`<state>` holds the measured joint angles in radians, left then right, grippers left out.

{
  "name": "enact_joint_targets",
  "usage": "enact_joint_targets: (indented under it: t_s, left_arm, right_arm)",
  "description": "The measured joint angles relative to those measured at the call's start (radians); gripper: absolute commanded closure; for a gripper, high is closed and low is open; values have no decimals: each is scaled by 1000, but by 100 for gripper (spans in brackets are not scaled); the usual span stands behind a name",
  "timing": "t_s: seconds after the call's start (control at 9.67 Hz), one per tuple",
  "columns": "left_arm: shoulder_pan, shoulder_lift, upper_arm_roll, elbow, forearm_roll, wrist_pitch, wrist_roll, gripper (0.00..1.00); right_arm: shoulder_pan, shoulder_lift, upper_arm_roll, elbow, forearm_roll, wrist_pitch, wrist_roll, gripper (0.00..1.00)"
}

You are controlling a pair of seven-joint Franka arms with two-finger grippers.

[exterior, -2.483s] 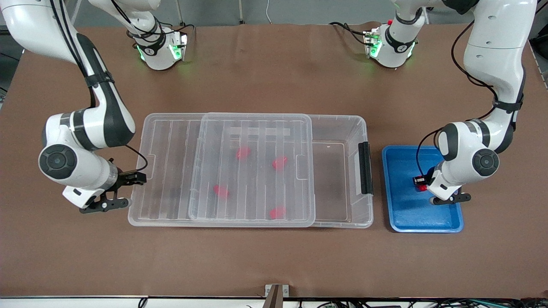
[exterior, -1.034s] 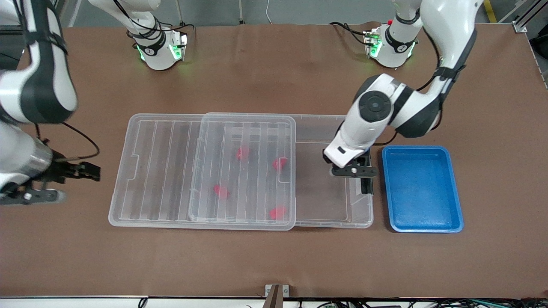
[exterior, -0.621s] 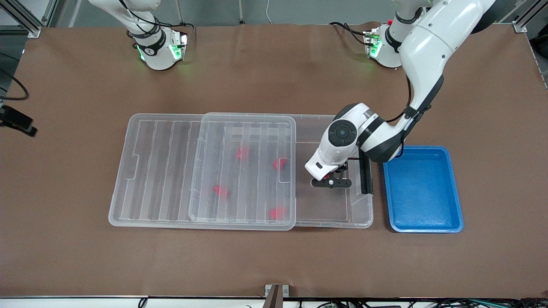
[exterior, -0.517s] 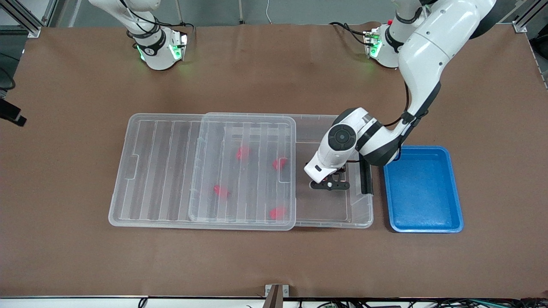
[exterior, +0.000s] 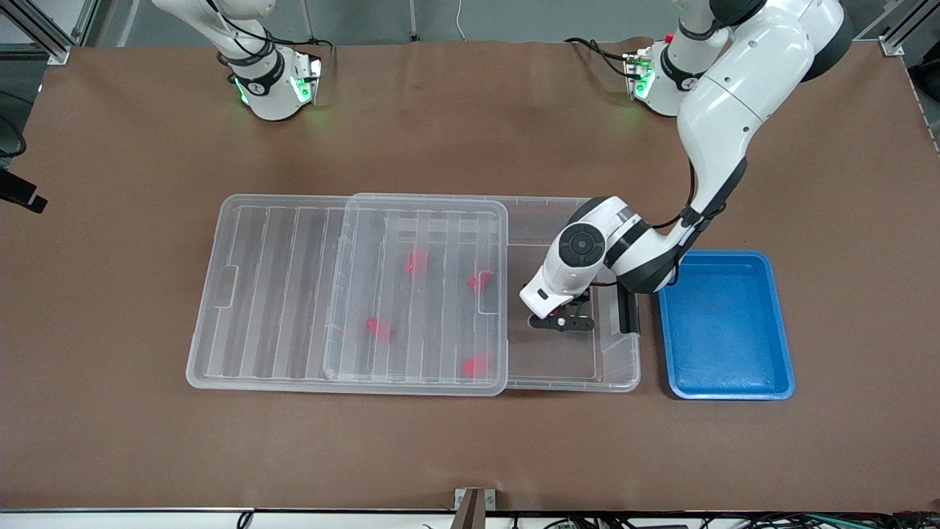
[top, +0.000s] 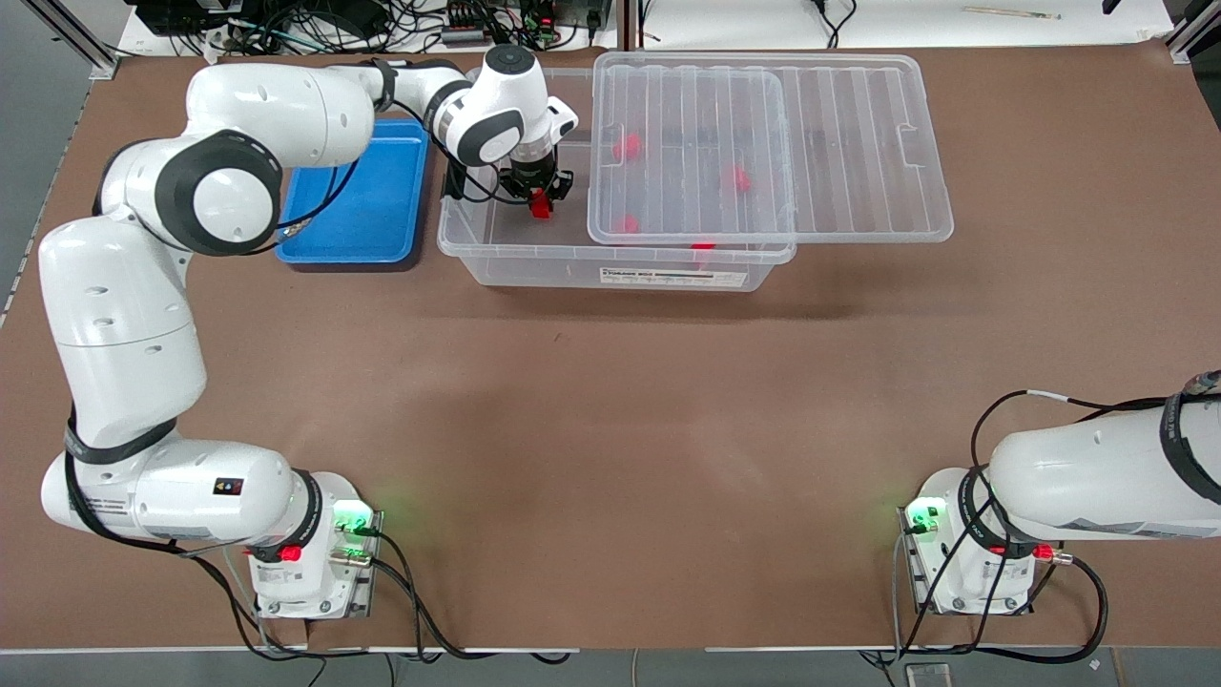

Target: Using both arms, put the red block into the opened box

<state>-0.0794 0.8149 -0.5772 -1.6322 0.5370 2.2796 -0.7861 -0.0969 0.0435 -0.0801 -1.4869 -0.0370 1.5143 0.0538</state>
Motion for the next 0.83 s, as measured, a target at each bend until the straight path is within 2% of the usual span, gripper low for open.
enact_joint_targets:
  t_s: [0.1,0.41,0.62,0.83]
  left_arm:
    - [0,0,0,3,1,0,0,4]
    - [8,-44,-7,26,2,-14,0,4]
    - [11,-144,-18,32,-42,-94,12,3]
    - [21,-295,6,39,-166,-211,116,1]
  right_arm:
    - [0,0,-1,0,1,0,0,0]
    - [0,0,-11,0,39,4,1,0]
    - [0,0,-17,0,53,5,1,0]
    - [0,0,-18,-1,54,5,1,0]
